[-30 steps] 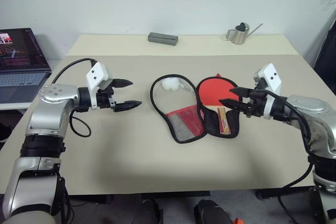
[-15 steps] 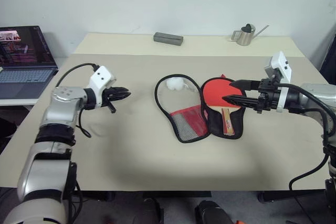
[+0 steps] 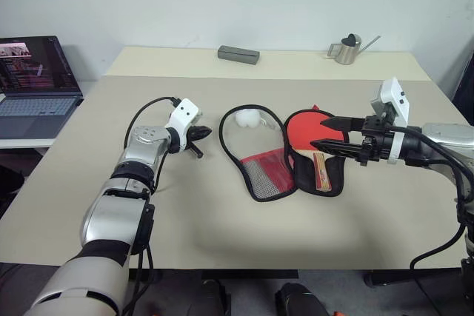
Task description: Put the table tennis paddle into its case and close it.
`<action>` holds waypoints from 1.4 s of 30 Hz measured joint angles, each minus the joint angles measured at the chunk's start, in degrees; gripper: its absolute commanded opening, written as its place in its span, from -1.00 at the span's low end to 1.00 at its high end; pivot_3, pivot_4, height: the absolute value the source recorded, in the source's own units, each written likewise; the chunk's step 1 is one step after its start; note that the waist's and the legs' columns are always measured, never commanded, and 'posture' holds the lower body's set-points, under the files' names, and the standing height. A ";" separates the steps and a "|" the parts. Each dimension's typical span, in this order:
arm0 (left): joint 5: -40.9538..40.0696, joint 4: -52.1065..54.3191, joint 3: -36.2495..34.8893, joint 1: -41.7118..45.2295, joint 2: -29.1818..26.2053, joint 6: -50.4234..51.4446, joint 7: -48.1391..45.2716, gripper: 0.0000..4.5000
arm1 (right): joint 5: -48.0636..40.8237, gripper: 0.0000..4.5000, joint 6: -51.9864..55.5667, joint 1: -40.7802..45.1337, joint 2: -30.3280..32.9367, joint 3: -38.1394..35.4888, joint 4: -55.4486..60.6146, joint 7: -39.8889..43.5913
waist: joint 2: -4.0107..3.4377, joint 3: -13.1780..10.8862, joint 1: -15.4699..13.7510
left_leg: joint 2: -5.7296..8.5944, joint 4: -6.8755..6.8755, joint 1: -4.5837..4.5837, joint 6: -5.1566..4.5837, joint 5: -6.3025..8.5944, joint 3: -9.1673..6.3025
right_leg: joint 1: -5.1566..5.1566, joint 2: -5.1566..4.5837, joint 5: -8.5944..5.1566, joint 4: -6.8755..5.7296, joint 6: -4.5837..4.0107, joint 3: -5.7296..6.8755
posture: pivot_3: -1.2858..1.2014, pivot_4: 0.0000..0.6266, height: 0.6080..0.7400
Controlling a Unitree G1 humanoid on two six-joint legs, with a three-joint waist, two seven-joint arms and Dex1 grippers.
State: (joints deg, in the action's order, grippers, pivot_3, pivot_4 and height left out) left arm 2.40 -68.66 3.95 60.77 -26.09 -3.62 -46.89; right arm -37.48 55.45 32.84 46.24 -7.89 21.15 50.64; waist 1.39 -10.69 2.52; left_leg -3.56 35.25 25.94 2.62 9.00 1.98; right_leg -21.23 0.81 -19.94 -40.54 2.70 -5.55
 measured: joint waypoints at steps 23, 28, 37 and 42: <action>-6.02 -3.92 -8.23 8.44 15.64 0.91 -6.35 -0.98 | -6.74 0.47 1.76 -4.59 5.80 -6.51 4.08 -3.14 | 0.04 -0.02 -0.54 | 0.06 0.53 0.07 -0.01 0.01 -0.07 | 0.09 0.01 0.02 -0.30 0.08 0.04 | 0.03 -0.52 1.00; -6.02 -4.12 -8.20 11.37 22.29 0.88 -6.82 -0.98 | -8.12 0.47 2.48 -7.73 10.36 -10.05 4.66 -1.98 | 0.03 -0.02 -0.80 | 0.11 0.54 0.10 -0.01 0.01 -0.08 | 0.10 0.00 0.02 -0.29 0.09 0.03 | 0.03 -0.52 1.00; -6.11 -4.84 -8.38 14.23 31.71 0.82 -7.22 -0.98 | -8.73 0.47 2.41 -9.05 14.20 -14.00 3.90 -2.22 | 0.03 -0.02 0.50 | 0.11 0.52 0.07 -0.01 0.01 -0.13 | 0.06 0.06 0.01 -0.32 0.12 -0.02 | 0.03 -0.52 1.00; -6.45 -4.62 -8.39 14.47 30.24 0.49 -11.01 -0.98 | -8.65 0.47 2.14 -8.76 13.85 -12.87 3.38 -3.36 | 0.02 -0.02 1.06 | 0.11 0.51 0.04 -0.01 0.01 -0.13 | 0.06 0.08 0.00 -0.33 0.13 -0.05 | 0.03 -0.52 1.00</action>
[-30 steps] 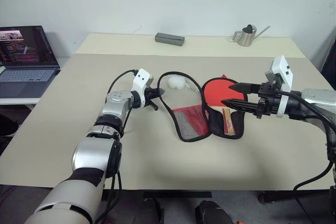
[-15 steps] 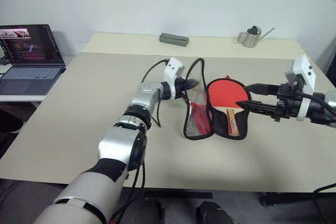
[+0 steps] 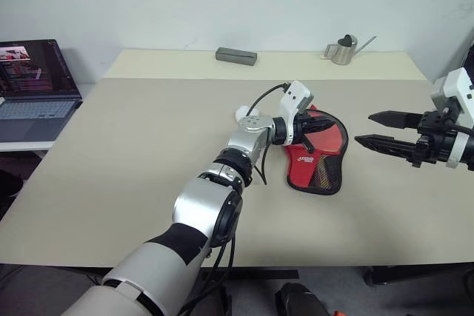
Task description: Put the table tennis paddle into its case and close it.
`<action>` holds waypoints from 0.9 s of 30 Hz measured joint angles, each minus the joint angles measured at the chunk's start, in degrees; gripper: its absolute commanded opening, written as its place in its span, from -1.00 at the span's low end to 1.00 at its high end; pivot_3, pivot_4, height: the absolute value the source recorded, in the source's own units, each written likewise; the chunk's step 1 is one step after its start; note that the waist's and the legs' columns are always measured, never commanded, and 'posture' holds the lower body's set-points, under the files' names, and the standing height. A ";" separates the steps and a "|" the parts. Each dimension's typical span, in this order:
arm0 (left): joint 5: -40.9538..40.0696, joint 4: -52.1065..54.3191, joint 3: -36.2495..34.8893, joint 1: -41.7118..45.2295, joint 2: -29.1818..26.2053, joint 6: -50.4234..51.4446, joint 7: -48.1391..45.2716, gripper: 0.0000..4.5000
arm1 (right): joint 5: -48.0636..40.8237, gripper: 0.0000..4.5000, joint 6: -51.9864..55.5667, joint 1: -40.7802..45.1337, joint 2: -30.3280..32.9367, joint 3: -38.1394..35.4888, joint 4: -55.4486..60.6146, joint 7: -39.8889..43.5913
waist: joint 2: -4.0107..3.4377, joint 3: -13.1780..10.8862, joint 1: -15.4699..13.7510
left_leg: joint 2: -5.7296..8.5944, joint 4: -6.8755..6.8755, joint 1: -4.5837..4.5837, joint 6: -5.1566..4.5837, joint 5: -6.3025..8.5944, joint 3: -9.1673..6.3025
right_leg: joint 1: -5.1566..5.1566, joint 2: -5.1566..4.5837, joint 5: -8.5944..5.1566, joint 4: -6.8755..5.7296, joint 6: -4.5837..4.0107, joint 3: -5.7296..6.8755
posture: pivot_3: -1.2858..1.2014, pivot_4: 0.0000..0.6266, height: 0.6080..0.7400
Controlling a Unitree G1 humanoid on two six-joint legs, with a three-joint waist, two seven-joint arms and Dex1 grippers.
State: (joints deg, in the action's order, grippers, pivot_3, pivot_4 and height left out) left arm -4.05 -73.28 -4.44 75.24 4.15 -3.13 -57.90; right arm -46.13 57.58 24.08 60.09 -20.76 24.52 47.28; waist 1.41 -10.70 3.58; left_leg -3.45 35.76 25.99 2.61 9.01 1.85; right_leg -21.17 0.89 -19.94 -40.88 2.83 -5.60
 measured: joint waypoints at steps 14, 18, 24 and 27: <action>-4.15 29.75 1.33 -14.39 -22.37 5.08 -16.72 -1.00 | 7.74 0.99 -2.44 1.41 -5.26 10.01 -8.70 -4.98 | -0.01 0.01 -0.28 | -0.14 0.04 0.01 0.01 -0.01 0.02 | 0.03 -0.01 0.03 0.00 -0.05 0.05 | 0.03 -0.52 1.00; -9.40 47.82 1.75 -22.77 -27.35 16.53 -18.56 -1.00 | 13.26 0.99 -5.82 1.04 -7.23 14.63 -11.62 -6.29 | -0.02 0.01 -0.31 | -0.16 0.05 0.00 0.01 -0.01 -0.02 | 0.04 -0.01 0.03 -0.01 -0.05 0.06 | 0.03 -0.52 1.00; -18.81 67.36 1.74 -31.09 -32.54 32.17 -17.84 -1.00 | 15.83 0.99 -4.17 2.57 -13.79 15.89 -16.25 -11.03 | -0.03 0.01 -0.29 | -0.16 0.21 -0.03 -0.02 -0.02 -0.17 | 0.13 -0.02 0.04 -0.10 -0.02 0.07 | 0.03 -0.52 1.00; -21.29 71.43 1.76 -32.12 -34.45 35.56 -17.54 -1.00 | 16.34 0.99 -2.47 3.92 -15.80 15.82 -18.35 -13.73 | -0.03 0.01 -0.34 | -0.14 0.22 -0.08 -0.06 -0.05 -0.15 | 0.17 -0.02 0.04 -0.10 -0.01 0.06 | 0.03 -0.52 1.00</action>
State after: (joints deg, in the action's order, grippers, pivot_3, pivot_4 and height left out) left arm -25.34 -1.84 -2.68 43.12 -30.30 32.44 -75.44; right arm -29.78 55.12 28.00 44.28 -4.94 6.17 33.55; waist 1.39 -10.69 3.24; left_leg -3.59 35.98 25.91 2.55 8.96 1.70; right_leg -21.00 0.87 -19.89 -40.98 2.82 -5.54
